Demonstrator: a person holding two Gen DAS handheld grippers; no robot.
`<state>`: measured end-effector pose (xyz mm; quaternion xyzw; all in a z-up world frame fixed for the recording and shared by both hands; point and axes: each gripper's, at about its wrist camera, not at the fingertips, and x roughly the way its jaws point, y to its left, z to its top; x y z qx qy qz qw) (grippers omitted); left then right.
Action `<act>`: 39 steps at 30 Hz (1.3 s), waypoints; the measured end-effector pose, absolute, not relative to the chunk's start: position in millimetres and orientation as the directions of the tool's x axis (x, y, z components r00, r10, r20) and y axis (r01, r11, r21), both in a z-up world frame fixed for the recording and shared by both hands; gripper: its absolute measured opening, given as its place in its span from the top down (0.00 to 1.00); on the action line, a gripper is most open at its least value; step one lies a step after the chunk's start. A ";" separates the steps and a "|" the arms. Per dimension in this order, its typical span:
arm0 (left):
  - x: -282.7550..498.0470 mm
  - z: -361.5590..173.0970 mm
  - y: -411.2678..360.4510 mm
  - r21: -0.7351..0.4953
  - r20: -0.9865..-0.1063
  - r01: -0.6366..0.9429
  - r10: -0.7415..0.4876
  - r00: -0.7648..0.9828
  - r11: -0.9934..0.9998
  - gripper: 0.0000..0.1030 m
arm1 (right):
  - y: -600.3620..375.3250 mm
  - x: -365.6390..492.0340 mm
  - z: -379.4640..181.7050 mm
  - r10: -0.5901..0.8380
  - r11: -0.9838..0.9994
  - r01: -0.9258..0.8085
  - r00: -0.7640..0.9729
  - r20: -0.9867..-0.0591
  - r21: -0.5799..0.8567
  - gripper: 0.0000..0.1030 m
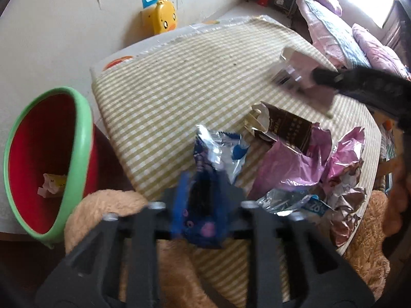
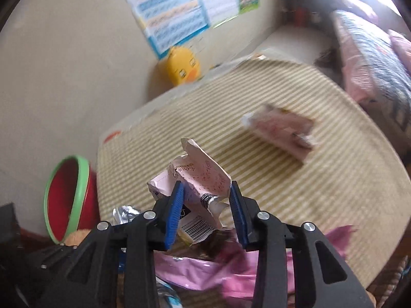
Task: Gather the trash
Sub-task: 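Grasp the blue snack bag with the left tool while the right tool grasps a pink-white snack box, then lift the blue snack bag and the pink snack box off the table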
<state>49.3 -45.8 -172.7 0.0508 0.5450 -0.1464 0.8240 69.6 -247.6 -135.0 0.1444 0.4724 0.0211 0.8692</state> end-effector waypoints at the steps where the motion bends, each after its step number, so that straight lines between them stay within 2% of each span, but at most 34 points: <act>1: 49.4 -173.8 -46.9 -0.075 -0.913 0.300 -0.187 0.363 0.951 0.52 | -252.1 66.3 -132.2 0.173 0.954 0.110 0.561 -0.809 0.280 0.65; 2: 48.2 -175.8 -48.4 -0.069 -0.914 0.303 -0.182 0.362 0.950 0.48 | -255.9 62.6 -129.7 0.172 0.951 0.117 0.568 -0.805 0.285 0.65; 10: 56.0 -197.8 -56.5 -0.056 -0.939 0.313 -0.156 0.306 0.948 0.50 | -255.1 42.5 -116.4 0.195 0.939 0.115 0.598 -0.778 0.324 0.64; 12: 56.0 -195.2 -53.6 -0.081 -0.936 0.305 -0.178 0.304 0.949 0.68 | -249.7 38.9 -110.7 0.194 0.942 0.104 0.610 -0.768 0.320 0.65; 14: 53.9 -189.4 -50.0 -0.093 -0.929 0.293 -0.188 0.318 0.952 0.77 | -245.7 35.0 -102.6 0.190 0.944 0.093 0.627 -0.755 0.315 0.65; 18: 46.1 -160.9 -38.5 -0.097 -0.891 0.258 -0.199 0.408 0.961 0.80 | -234.6 28.9 -85.5 0.159 0.962 0.065 0.658 -0.736 0.266 0.66; 22: 37.8 -131.3 -32.5 -0.080 -0.849 0.250 -0.197 0.491 0.965 0.80 | -230.0 32.7 -92.0 0.152 0.972 0.046 0.626 -0.765 0.231 0.64; 24: 38.3 -121.9 -29.9 -0.072 -0.832 0.245 -0.194 0.519 0.967 0.80 | -233.0 35.3 -101.1 0.161 0.969 0.054 0.599 -0.784 0.240 0.49; 26: 37.3 -110.4 -25.0 -0.078 -0.813 0.232 -0.197 0.548 0.970 0.80 | -233.7 38.3 -111.2 0.161 0.970 0.059 0.568 -0.807 0.236 0.41; 28: 37.1 -102.8 -18.6 -0.094 -0.803 0.214 -0.201 0.561 0.972 0.80 | -227.8 40.5 -118.9 0.163 0.974 0.046 0.540 -0.826 0.222 0.40; 30: 37.0 -99.1 -12.8 -0.099 -0.797 0.201 -0.198 0.570 0.975 0.80 | -217.7 40.5 -124.1 0.173 0.977 0.016 0.521 -0.836 0.212 0.29; 35: 36.3 -94.0 0.6 -0.098 -0.788 0.174 -0.183 0.588 0.980 0.80 | -175.0 41.4 -137.3 0.146 0.989 -0.106 0.500 -0.854 0.107 0.21; 38: 33.5 -92.7 4.5 -0.096 -0.783 0.166 -0.177 0.596 0.981 0.80 | -154.9 46.1 -151.2 0.062 0.988 -0.154 0.491 -0.869 -0.017 0.23; 39: 33.0 -92.2 5.4 -0.093 -0.781 0.166 -0.175 0.600 0.982 0.80 | -150.5 46.2 -155.9 0.045 0.986 -0.164 0.485 -0.873 -0.040 0.39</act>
